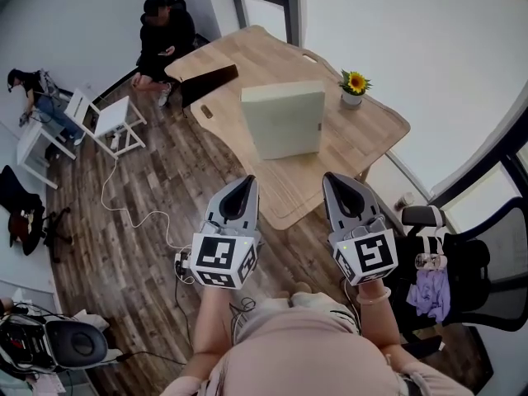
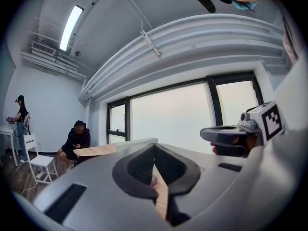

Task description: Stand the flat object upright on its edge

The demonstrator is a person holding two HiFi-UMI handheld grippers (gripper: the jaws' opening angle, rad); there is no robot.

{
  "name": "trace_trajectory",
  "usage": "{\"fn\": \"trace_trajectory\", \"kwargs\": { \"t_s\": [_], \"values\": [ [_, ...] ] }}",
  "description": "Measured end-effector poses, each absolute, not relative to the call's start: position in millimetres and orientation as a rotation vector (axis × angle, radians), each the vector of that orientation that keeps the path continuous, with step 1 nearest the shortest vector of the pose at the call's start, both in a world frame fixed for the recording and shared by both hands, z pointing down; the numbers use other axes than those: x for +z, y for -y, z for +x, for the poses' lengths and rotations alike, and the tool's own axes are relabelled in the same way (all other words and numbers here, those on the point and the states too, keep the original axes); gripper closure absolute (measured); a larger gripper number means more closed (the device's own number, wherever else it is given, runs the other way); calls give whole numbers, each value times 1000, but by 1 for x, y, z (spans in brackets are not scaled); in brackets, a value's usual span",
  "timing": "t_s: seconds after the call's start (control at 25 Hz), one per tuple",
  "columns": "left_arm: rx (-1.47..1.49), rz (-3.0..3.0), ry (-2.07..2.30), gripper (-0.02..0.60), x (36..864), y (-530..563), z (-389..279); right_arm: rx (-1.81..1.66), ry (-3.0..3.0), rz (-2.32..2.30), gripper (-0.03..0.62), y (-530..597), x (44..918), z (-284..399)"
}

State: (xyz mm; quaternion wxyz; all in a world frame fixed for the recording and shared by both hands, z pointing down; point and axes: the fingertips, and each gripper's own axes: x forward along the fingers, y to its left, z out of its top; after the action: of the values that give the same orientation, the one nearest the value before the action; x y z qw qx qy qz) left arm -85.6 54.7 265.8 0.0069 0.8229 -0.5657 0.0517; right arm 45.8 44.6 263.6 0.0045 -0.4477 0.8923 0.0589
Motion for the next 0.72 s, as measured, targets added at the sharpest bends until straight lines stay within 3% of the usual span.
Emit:
{"fn": "trace_trajectory", "kwargs": {
  "t_s": [0.72],
  "values": [
    [184,2540,1818,571,269,-44,-48,301,-2856,-1314,594,-28,267,68]
  ]
}}
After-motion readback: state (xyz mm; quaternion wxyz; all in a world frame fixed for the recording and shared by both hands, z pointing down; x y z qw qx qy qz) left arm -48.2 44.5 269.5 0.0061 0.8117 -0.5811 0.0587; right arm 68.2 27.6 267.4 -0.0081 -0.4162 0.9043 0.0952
